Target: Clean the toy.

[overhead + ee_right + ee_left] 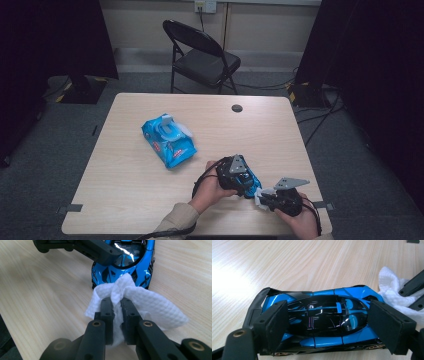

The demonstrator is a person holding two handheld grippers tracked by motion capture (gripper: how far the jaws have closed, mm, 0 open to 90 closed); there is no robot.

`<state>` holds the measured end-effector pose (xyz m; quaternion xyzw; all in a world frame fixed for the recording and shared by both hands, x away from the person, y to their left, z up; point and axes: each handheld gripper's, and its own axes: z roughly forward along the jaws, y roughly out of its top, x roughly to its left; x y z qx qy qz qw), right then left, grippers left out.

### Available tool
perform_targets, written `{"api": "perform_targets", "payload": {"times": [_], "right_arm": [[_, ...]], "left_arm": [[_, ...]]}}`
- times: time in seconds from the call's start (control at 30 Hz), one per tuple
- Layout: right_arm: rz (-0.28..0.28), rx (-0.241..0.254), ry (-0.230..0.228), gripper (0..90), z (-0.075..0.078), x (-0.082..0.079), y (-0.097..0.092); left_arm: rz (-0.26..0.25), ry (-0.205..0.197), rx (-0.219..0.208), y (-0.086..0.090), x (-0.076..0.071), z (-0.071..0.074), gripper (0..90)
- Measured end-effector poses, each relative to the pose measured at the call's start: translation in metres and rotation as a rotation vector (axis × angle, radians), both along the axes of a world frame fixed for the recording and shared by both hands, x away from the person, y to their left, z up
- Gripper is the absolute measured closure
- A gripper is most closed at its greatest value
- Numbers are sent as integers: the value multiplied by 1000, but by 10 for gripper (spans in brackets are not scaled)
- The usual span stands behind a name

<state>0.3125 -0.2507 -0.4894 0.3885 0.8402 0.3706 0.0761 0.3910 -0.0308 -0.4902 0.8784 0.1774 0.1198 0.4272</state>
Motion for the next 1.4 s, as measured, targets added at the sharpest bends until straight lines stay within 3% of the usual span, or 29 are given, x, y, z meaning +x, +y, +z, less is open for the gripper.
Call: {"api": "perform_targets", "payload": {"times": [0.27, 0.67, 0.8, 0.93, 0.97, 1.03, 1.07, 1.2, 1.4], "right_arm": [[68, 17, 35, 822, 0, -3, 11], [138, 52, 8, 819, 0, -5, 32], [109, 83, -25, 819, 10, -4, 22], [8, 133, -90, 820, 25, -2, -1], [-32, 126, -110, 820, 28, -1, -6], [-93, 67, -152, 819, 31, -1, -16], [-111, 66, -156, 819, 30, 0, -20], [-135, 51, -109, 818, 18, 3, -27], [-113, 3, -58, 818, 0, 9, -21]], "left_arm": [[2, 1, -2, 0, 0, 0, 171], [1, 4, 2, 0, 0, 0, 171], [3, 8, -6, 0, 0, 0, 176], [1, 6, -2, 0, 1, 1, 180], [1, 7, -3, 0, 1, 1, 181], [1, 7, -2, 0, 0, 1, 180], [1, 8, -2, 0, 0, 1, 180], [1, 7, -2, 0, 0, 1, 180], [0, 7, -2, 0, 0, 1, 180]]}}
